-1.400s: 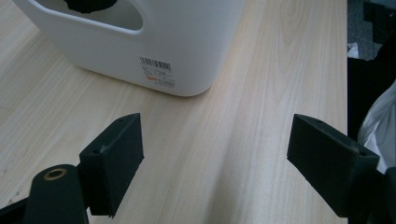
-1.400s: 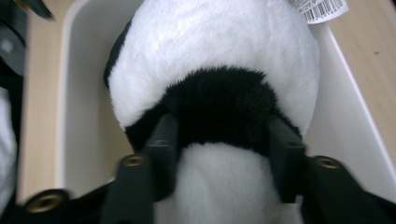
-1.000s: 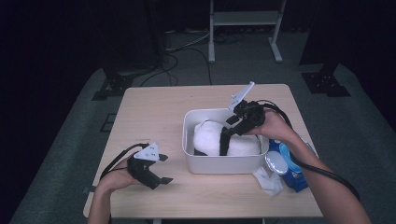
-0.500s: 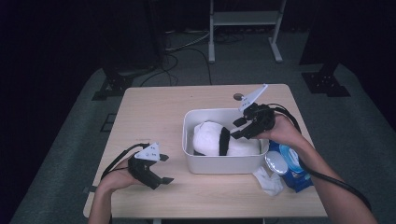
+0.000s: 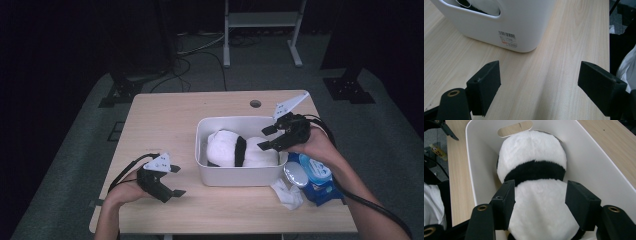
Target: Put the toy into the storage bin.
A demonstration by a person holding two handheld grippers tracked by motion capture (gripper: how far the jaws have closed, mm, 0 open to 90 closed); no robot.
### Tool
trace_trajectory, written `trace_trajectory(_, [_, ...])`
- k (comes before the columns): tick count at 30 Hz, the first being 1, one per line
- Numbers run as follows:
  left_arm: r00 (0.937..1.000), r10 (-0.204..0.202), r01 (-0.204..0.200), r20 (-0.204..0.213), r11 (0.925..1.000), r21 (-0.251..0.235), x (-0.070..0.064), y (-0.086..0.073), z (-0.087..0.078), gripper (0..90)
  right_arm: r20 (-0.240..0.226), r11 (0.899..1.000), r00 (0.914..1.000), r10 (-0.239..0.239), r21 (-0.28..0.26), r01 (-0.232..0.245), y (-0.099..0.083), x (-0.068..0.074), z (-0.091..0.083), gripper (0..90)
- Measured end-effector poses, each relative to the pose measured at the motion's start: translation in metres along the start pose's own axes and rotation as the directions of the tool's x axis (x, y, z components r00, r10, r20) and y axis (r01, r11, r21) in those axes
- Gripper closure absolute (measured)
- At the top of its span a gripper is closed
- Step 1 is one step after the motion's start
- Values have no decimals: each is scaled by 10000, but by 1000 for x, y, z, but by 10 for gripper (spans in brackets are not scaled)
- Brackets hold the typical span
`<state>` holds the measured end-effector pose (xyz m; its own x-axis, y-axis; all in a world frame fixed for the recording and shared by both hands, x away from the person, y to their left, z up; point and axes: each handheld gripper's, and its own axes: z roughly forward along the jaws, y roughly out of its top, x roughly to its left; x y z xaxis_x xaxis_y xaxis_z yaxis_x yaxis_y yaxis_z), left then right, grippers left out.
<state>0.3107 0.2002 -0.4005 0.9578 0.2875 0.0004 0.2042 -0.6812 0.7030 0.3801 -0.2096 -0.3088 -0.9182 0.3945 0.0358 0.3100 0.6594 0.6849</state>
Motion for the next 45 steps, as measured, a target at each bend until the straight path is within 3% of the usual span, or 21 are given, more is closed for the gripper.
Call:
trace_trajectory(15, [10000, -55, 55, 37, 10000, 30, 1, -1, 0, 172, 415, 9973, 9975, 573, -493, -552, -28, 6, -33, 350])
trace_trajectory(28, [9999, -116, 116, 15, 9999, 69, 0, -3, 1, 172, 585, 9906, 9925, 1072, -912, -1016, -57, 8, -49, 334])
trace_trajectory(45, [9999, -115, 115, -6, 9998, 146, 1, -4, 1, 172, 605, 9772, 9805, 1869, -1141, -1792, -102, 12, -46, 323])
